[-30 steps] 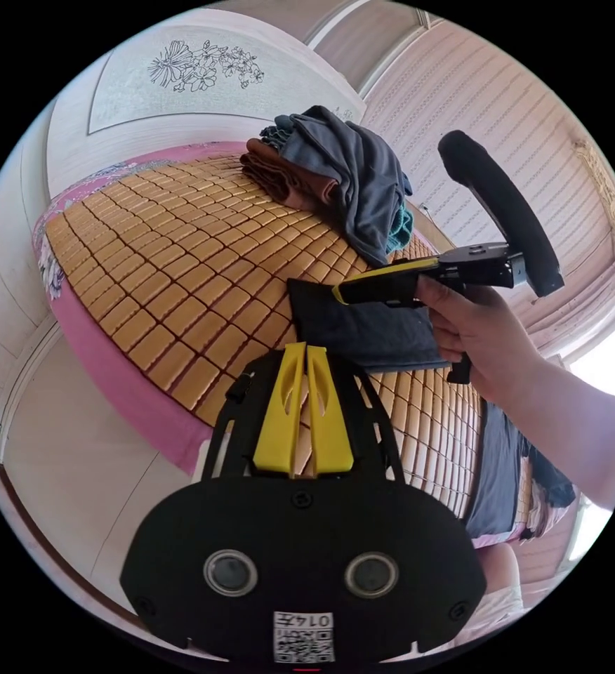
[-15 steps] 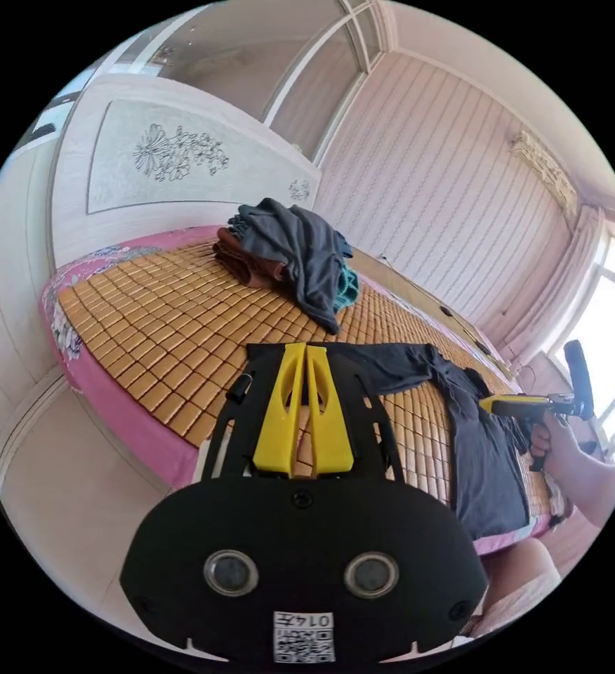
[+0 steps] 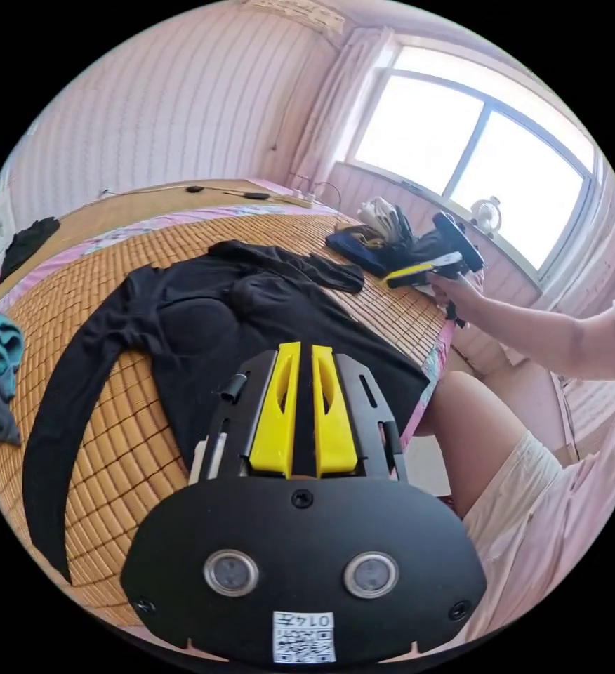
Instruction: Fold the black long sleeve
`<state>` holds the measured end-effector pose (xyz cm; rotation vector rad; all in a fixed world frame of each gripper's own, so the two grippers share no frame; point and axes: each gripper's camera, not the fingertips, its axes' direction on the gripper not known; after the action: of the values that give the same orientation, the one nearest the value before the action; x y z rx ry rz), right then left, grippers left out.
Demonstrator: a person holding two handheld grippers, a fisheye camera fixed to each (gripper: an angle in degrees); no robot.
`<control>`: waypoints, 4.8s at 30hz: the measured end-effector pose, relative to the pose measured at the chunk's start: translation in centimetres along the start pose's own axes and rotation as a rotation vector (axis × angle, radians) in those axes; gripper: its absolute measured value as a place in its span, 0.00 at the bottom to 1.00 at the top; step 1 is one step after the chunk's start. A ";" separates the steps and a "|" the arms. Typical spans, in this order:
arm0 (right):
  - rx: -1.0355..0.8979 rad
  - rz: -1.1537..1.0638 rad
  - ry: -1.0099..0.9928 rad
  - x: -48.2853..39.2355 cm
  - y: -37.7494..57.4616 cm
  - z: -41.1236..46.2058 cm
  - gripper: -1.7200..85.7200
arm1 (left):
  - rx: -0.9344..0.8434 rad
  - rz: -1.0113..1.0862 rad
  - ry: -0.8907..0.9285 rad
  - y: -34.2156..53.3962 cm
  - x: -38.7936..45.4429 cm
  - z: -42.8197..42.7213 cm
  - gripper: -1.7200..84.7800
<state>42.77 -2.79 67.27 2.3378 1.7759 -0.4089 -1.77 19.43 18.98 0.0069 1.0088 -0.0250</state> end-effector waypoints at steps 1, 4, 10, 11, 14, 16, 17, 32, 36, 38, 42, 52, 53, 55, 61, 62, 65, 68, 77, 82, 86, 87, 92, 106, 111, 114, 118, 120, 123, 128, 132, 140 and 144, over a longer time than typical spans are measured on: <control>0.001 0.000 0.003 0.8 -0.6 0.3 0.09 | -0.034 0.041 0.027 -2.1 1.3 3.5 0.06; 0.014 -0.014 0.019 4.0 -3.0 1.7 0.11 | -0.103 0.110 0.067 -6.8 4.1 11.5 0.07; 0.002 0.085 -0.074 11.6 -1.9 3.9 0.03 | -0.128 0.179 0.085 -12.3 7.8 22.2 0.07; 0.057 0.131 -0.106 13.8 -0.1 2.5 0.03 | -0.131 0.182 0.088 -12.8 8.2 23.8 0.07; 0.269 0.322 -0.132 19.4 8.0 -2.8 0.02 | -0.099 0.214 0.118 -14.1 9.7 27.0 0.07; 0.284 0.442 -0.157 22.2 13.7 -4.1 0.02 | -0.096 0.246 0.127 -14.7 10.8 29.1 0.07; 0.260 0.504 -0.162 23.5 17.3 -4.2 0.02 | -0.115 0.258 0.124 -15.1 11.4 30.8 0.07; 0.199 0.755 -0.075 37.2 24.1 -0.8 0.08 | -0.309 0.341 0.019 -22.1 15.7 50.0 0.07; 0.203 0.674 -0.055 38.7 24.9 -1.1 0.02 | -0.314 0.258 -0.053 -25.0 12.7 52.3 0.07; 0.204 0.648 -0.072 39.4 25.1 -1.1 0.02 | -0.329 0.207 -0.143 -26.9 9.7 53.3 0.06; 0.223 0.667 0.004 40.1 25.5 -1.7 0.02 | -0.349 0.076 -0.257 -29.7 4.6 54.6 0.07; 0.183 0.639 0.123 39.5 24.9 -1.4 0.01 | -0.366 -0.037 -0.360 -33.2 -1.7 56.4 0.07; 0.189 0.632 0.159 39.3 24.8 -1.4 0.01 | -0.362 -0.027 -0.368 -33.4 -1.8 56.0 0.05; 0.199 0.623 0.200 38.7 24.6 -1.4 0.01 | -0.369 -0.002 -0.376 -33.4 -1.9 55.7 0.03; 0.183 0.668 0.195 37.7 24.9 -1.0 0.02 | -0.376 -0.039 -0.351 -33.5 -3.6 51.2 0.05; 0.212 0.723 0.192 37.7 25.5 -1.2 0.03 | -0.359 -0.038 -0.348 -33.5 -3.9 49.4 0.06; 0.311 0.806 0.117 37.6 27.3 -1.7 0.05 | -0.285 -0.042 -0.328 -33.4 -4.7 43.3 0.07; 0.380 0.835 0.074 36.8 28.5 -2.0 0.05 | -0.215 -0.029 -0.251 -31.8 -4.9 35.4 0.07; 0.450 0.609 0.089 27.8 27.0 -4.5 0.02 | -0.214 -0.046 -0.257 -13.3 -4.2 6.5 0.07; 0.517 0.457 0.015 19.9 25.3 -6.7 0.02 | -0.212 -0.298 -0.343 -0.6 -6.9 -7.8 0.07; 0.433 0.222 -0.167 9.8 23.0 -6.6 0.02 | -0.125 -0.488 -0.404 7.8 -9.6 -17.9 0.08; 0.395 0.133 -0.225 6.2 22.4 -6.3 0.02 | -0.110 -0.506 -0.409 8.7 -9.9 -19.2 0.08; 0.263 -0.181 -0.419 -8.3 20.3 -5.6 0.05 | 0.041 -0.640 -0.438 15.9 -12.5 -28.2 0.08; 0.067 -0.782 -0.488 -40.0 10.7 -5.7 0.10 | 0.100 -0.838 -0.445 27.5 -21.6 -42.4 0.09; 0.070 -0.925 -0.407 -53.1 3.1 -5.3 0.10 | 0.137 -0.774 -0.506 26.2 -24.5 -45.9 0.12; 0.060 -1.011 -0.371 -60.6 -0.6 -4.9 0.10 | 0.160 -0.739 -0.481 25.5 -26.0 -47.2 0.14; 0.062 -1.114 -0.297 -68.9 -3.6 -3.8 0.09 | 0.129 -0.721 -0.512 24.8 -27.7 -47.4 0.16; 0.051 -1.166 -0.242 -73.6 -5.1 -2.8 0.09 | 0.108 -0.732 -0.522 24.6 -28.2 -47.3 0.16; 0.037 -1.206 -0.218 -78.2 -6.4 -1.7 0.08 | 0.045 -0.753 -0.503 24.6 -29.0 -47.2 0.15; 0.004 -1.261 -0.158 -83.0 -7.6 0.1 0.06 | 0.011 -0.748 -0.511 25.3 -29.2 -48.5 0.08; -0.008 -1.240 -0.155 -84.3 -8.3 0.8 0.03 | 0.033 -0.747 -0.475 25.8 -29.0 -49.5 0.05; 0.037 -1.261 -0.142 -83.8 -8.9 0.1 0.01 | 0.056 -0.736 -0.467 25.6 -26.5 -50.4 0.01; 0.077 -1.075 -0.324 -79.0 -11.6 -2.5 0.01 | 0.155 -0.672 -0.464 24.1 -23.4 -52.1 0.01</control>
<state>12.13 -71.02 95.33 1.0322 2.6705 -0.9149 -57.77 44.89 10.88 -0.1887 0.5064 -0.6891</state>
